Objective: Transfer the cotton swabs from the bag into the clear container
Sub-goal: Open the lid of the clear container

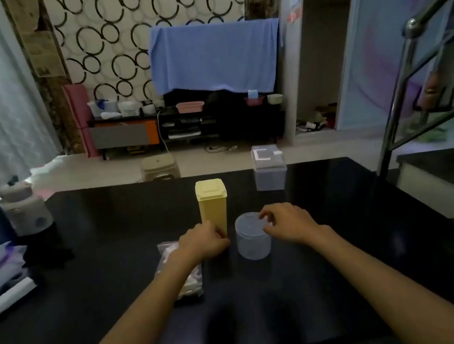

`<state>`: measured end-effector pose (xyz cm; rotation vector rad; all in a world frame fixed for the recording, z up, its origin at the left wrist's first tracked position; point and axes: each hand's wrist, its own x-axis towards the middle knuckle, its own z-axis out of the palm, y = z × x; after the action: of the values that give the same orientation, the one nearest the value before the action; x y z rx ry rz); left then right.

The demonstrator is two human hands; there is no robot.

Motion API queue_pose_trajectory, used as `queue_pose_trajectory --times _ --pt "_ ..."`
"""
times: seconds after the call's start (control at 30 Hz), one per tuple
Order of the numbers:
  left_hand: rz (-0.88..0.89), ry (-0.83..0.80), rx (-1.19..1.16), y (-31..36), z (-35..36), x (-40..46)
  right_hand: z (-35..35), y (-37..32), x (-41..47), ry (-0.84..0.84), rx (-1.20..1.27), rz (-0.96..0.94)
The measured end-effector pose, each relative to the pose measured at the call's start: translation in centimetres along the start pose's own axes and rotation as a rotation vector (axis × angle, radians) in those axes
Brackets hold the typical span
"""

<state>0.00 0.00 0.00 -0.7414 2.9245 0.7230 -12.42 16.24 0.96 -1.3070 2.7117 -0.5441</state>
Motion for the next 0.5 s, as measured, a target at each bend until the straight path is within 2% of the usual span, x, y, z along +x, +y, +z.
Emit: queue_pose_trajectory --times 0.23,0.33,0.5 --pt "0.029 -0.035 -0.224 -1.7 5.3 6.6 5.2 3.6 7.7 -0.356 -0.059 0.026" --pt "0.068 -0.008 -0.238 -2.4 6.4 7.1 6.4 4.3 7.9 -0.314 0.081 0.009" --pt "0.122 0.023 -0.285 -3.8 7.2 5.1 6.9 3.9 4.5 -0.116 0.326 0.063"
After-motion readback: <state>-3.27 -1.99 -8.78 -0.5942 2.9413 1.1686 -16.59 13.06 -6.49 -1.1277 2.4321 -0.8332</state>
